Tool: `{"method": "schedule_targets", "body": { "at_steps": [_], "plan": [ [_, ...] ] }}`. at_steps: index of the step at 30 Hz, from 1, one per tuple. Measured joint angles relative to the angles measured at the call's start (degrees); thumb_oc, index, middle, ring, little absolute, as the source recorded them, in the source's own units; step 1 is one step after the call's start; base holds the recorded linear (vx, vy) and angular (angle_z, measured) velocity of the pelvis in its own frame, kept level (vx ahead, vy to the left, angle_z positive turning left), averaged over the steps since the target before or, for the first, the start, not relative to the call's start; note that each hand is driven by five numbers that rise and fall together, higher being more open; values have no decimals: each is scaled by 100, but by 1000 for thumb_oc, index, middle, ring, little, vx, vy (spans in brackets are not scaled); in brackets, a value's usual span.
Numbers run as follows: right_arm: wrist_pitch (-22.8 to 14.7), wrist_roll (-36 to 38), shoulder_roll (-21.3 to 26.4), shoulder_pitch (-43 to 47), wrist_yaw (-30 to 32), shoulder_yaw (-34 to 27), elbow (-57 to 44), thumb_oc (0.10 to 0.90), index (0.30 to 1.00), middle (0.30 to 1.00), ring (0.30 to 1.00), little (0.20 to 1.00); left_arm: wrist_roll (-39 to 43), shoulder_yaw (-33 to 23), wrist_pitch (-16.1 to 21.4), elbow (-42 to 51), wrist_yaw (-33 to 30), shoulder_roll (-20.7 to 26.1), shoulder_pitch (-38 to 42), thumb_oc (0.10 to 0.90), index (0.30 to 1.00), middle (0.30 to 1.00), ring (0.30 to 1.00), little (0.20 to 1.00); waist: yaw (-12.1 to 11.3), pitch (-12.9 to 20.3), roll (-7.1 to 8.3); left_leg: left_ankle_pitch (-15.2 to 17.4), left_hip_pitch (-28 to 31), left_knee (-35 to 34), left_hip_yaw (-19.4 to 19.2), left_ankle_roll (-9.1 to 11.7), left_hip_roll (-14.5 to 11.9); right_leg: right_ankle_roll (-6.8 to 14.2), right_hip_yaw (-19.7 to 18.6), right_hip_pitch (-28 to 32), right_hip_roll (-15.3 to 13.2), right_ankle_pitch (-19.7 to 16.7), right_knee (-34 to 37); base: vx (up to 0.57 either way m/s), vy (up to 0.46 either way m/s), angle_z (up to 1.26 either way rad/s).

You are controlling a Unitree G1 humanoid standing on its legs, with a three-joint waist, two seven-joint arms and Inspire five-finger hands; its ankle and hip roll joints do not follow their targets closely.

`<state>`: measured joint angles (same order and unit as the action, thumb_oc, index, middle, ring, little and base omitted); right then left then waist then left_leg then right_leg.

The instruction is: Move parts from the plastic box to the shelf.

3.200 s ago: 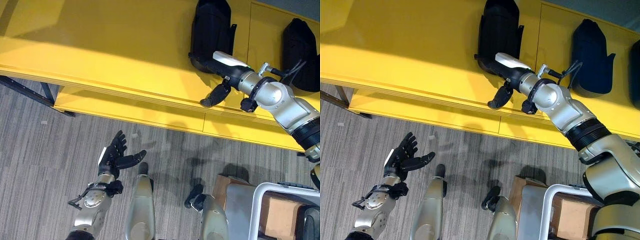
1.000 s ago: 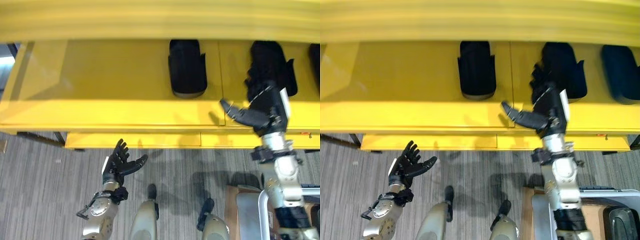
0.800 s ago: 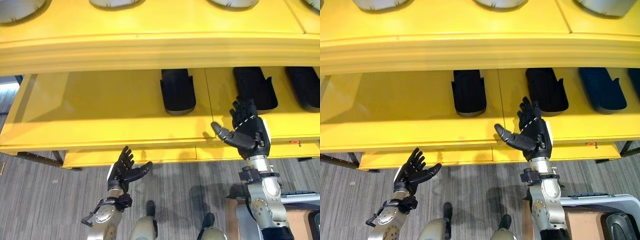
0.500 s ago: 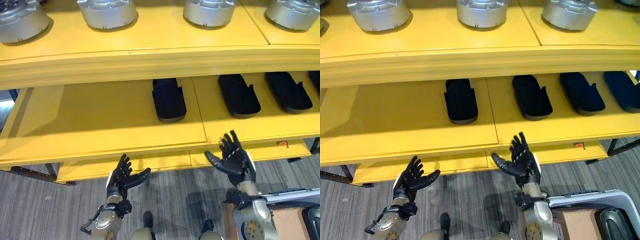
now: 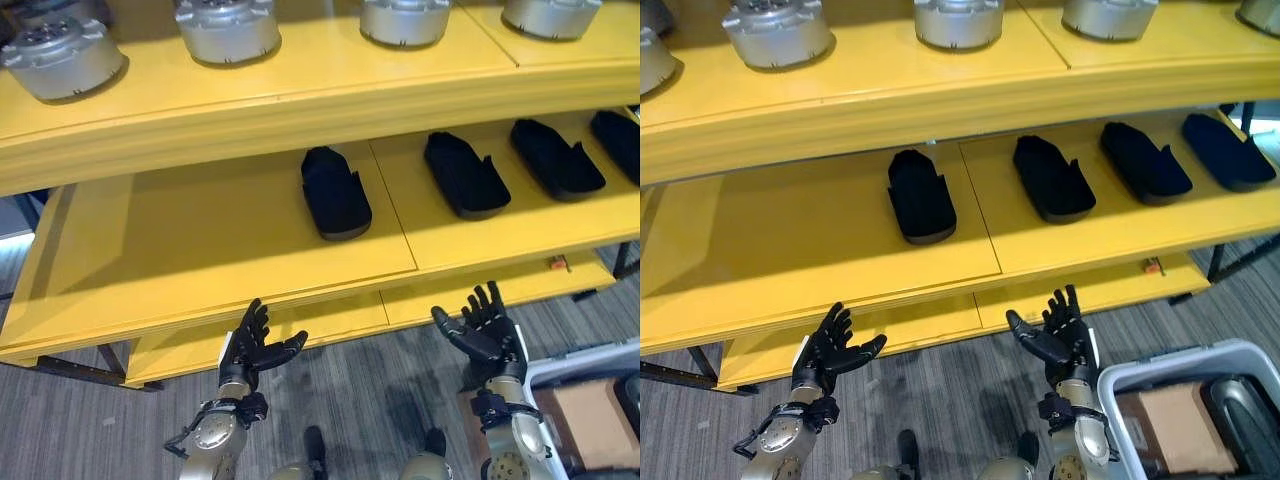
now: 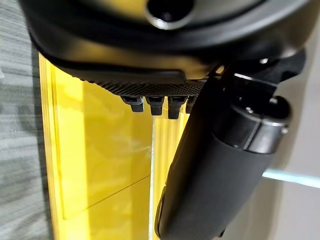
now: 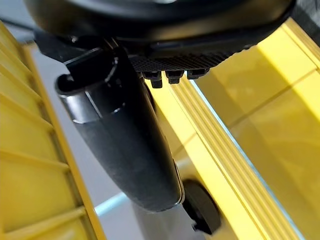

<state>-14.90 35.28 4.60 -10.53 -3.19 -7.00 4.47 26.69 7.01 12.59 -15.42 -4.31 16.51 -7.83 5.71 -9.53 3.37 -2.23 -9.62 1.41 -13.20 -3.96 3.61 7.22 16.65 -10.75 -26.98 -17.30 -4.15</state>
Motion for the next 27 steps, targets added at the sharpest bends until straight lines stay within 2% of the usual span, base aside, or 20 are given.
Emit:
{"method": "schedule_targets", "body": {
  "at_steps": [2, 3, 4, 5, 6, 7, 9, 10, 11, 12, 13, 14, 15, 16, 17, 18, 19, 20, 24, 27],
  "plan": [
    [-67, 177, -149, 38, 75, 43, -33, 900, 1000, 1000, 1000, 1000, 7, -5, 26, 20, -8, 146, 11, 900, 1000, 1000, 1000, 1000, 9, -65, 14, 33, -42, 155, -396, -190, 42, -97, 590, -119, 117, -520, 100, -112, 481, -117],
    [-145, 326, -168, 307, 61, 126, 52, 900, 1000, 1000, 1000, 1000, 14, -112, 100, 27, -25, 170, -98, 900, 1000, 1000, 1000, 1000, -158, -196, -51, 174, 13, 185, -831, -367, -132, -668, 756, -222, 396, -1243, 553, -100, 312, -161],
    [-203, 355, -127, 426, 75, 139, 94, 900, 1000, 1000, 1000, 1000, 14, -208, 87, -19, -23, 70, -86, 900, 1000, 1000, 1000, 1000, -186, -295, -234, 174, -14, 180, -1023, -481, -310, -498, 941, -402, 413, -593, -129, -95, 274, -153],
    [-224, 427, -22, 457, 105, 106, 102, 900, 1000, 1000, 1000, 1000, 16, -222, 51, 11, -19, -39, -15, 900, 1000, 1000, 1000, 1000, -202, -377, -448, 124, 4, 154, -1086, -512, -446, -352, 1109, -639, 415, 443, -1367, -55, 97, -70],
    [-221, 426, 50, 427, 161, 108, 100, 900, 1000, 1000, 1000, 1000, 17, -215, 53, 153, 3, -54, -42, 900, 1000, 1000, 1000, 1000, -273, -401, -494, 93, 40, 65, -1177, -491, -464, -158, 1156, -697, 458, 1018, -2291, -75, 107, -57],
    [-218, 430, 39, 420, 210, 108, 100, 900, 1000, 1000, 1000, 1000, 19, -233, 53, 310, 7, -41, -103, 900, 1000, 1000, 1000, 1000, -330, -419, -443, 113, 61, 74, -1278, -458, -475, -120, 1158, -593, 420, 1565, -2909, -61, 11, -63],
    [-232, 431, 33, 521, 262, 169, 88, 900, 1000, 1000, 1000, 1000, 54, -274, 48, 547, 0, -42, -352, 900, 1000, 1000, 1000, 1000, -530, -404, -347, 46, 183, -96, -1685, -366, -486, -49, 1234, -315, 535, 2264, -3235, -14, -89, -102],
    [-240, 436, 34, 556, 263, 194, 17, 900, 1000, 1000, 1000, 1000, 154, -282, 46, 576, 6, -34, -443, 900, 1000, 1000, 1000, 1000, -600, -403, -323, 71, 185, -97, -1840, -233, -494, 51, 1236, -77, 609, 2478, -2934, 16, -187, -116],
    [-243, 528, 21, 581, 262, 195, -34, 900, 1000, 1000, 1000, 1000, 232, -323, 14, 552, -9, -48, -481, 900, 1000, 1000, 1000, 1000, -623, -405, -289, 81, 168, -97, -1913, -14, -477, 61, 1310, 286, 701, 2631, -2229, 11, -208, -75],
    [-244, 610, 18, 557, 265, 188, -28, 900, 1000, 1000, 1000, 1000, 230, -337, 3, 544, -8, -36, -500, 900, 1000, 1000, 1000, 1000, -626, -396, -253, 44, 166, -90, -1926, 41, -473, -29, 1530, 650, 754, 2681, -1641, 14, -186, -46],
    [-246, 677, 53, 533, 274, 172, 19, 900, 1000, 1000, 1000, 1000, 228, -378, -9, 521, -9, -109, -495, 900, 1000, 1000, 1000, 1000, -625, -397, -288, 2, 165, -59, -1916, 105, -558, 52, 1608, 851, 916, 2560, -1203, 19, -149, -21],
    [-244, 733, 47, 443, 310, 173, 45, 900, 1000, 1000, 1000, 1000, 232, -399, -13, 526, -22, -148, -515, 900, 1000, 1000, 1000, 1000, -564, -373, -271, 55, 151, -51, -1846, 450, -610, 24, 1495, 889, 1104, 2554, -921, 14, -125, -18],
    [-239, 783, -2, 336, 317, 185, 32, 900, 1000, 1000, 1000, 1000, 233, -456, -12, 534, -17, -146, -513, 900, 1000, 1000, 1000, 1000, -557, -352, -85, 211, 38, 213, -1712, 550, -596, -129, 1324, 815, 1090, 2498, -767, 34, -105, -41],
    [-239, 804, -39, 312, 313, 210, 26, 900, 1000, 1000, 1000, 1000, 240, -552, -12, 533, -31, -146, -522, 900, 1000, 1000, 1000, 1000, -592, -315, 75, 431, -170, 1005, -1411, 285, -706, -206, 1290, 696, 1047, 2434, -738, 49, -115, -90],
    [-241, 832, 26, 225, 303, 197, -30, 900, 1000, 1000, 1000, 1000, 237, -577, -16, 529, -25, -180, -623, 900, 1000, 1000, 1000, 1000, -578, -209, -40, 569, 47, 1054, -1275, 417, -1029, -147, 1275, 732, 1281, 2270, -476, 46, -79, -86],
    [-241, 832, 32, 214, 302, 196, -35, 900, 1000, 1000, 1000, 1000, 237, -576, -16, 530, -23, -184, -637, 900, 1000, 1000, 1000, 1000, -577, -197, -61, 566, 73, 1031, -1273, 424, -1043, -136, 1274, 733, 1294, 2256, -461, 28, -77, -69],
    [-272, 881, 21, 70, 304, 103, -34, 900, 1000, 1000, 1000, 1000, 235, -561, -23, 491, 6, -197, -674, 900, 1000, 1000, 1000, 1000, -348, -120, -33, 387, 347, 465, -1209, 338, -927, -70, 1199, 872, 1370, 1788, -67, 17, -53, -23],
    [-279, 917, 19, -1, 306, 39, -35, 900, 1000, 1000, 1000, 1000, 234, -513, -34, 484, 11, -228, -658, 900, 1000, 1000, 1000, 1000, -267, -118, -53, 322, 408, 350, -1260, 324, -898, -101, 1192, 937, 1406, 1672, 100, 33, -68, -29],
    [-263, 984, 39, -273, 278, -58, -35, 900, 1000, 1000, 1000, 1000, 230, -440, -69, 502, 97, -270, -652, 900, 1000, 1000, 1000, 1000, -98, -76, -206, 254, 569, 104, -1502, 331, -864, -107, 996, 1044, 1534, 1393, 592, 43, -60, -30],
    [-245, 987, 36, -387, 281, -60, -35, 900, 1000, 1000, 1000, 1000, 227, -409, -117, 502, 138, -405, -717, 900, 1000, 1000, 1000, 1000, 26, 8, -412, 237, 827, -87, -1670, 358, -864, -120, 810, 1162, 1618, 1367, 741, 34, -47, -32]
  ]
}}
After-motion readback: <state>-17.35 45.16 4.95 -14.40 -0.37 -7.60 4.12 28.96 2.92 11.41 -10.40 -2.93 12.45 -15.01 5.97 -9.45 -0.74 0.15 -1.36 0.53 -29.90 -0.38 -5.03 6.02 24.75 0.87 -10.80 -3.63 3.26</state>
